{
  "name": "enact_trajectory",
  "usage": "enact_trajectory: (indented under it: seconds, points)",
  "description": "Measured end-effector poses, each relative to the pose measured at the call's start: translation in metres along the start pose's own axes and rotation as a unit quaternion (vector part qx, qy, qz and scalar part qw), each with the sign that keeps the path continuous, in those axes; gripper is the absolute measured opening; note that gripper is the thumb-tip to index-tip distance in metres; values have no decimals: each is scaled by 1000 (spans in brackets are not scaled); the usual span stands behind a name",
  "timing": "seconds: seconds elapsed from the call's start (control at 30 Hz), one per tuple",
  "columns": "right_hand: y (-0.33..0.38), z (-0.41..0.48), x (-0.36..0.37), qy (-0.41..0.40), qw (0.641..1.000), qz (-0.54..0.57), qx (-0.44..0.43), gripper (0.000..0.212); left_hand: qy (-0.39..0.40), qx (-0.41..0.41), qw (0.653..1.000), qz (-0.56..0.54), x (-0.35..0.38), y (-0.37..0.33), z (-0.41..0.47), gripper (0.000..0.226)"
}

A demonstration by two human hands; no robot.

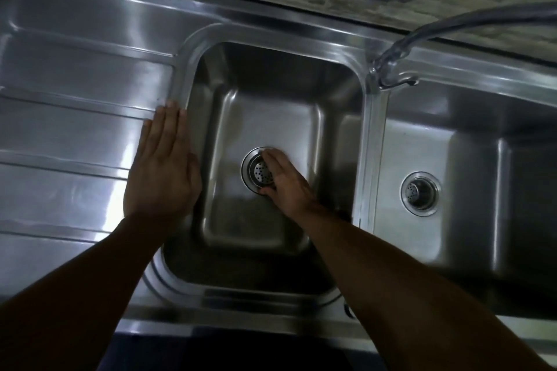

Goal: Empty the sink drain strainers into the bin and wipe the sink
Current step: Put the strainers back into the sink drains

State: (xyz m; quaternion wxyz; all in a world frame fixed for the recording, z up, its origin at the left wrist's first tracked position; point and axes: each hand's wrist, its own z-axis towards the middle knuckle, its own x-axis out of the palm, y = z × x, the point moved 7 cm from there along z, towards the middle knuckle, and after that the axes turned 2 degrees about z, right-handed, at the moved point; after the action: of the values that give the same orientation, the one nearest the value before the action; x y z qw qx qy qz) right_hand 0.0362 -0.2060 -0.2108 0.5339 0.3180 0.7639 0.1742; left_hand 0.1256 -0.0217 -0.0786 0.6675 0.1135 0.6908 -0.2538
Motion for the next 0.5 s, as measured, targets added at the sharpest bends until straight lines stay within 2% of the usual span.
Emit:
enact_trajectory:
  seconds: [0.2,0.5]
  points:
    - [-2,4,3,-17,998,-59,-30,85,-7,0,1000,-4,-1,0,0,60]
    - [-2,-1,1,-9,999,-38,-31,78,10,-3,1000,-7,-2,-2,-1,63]
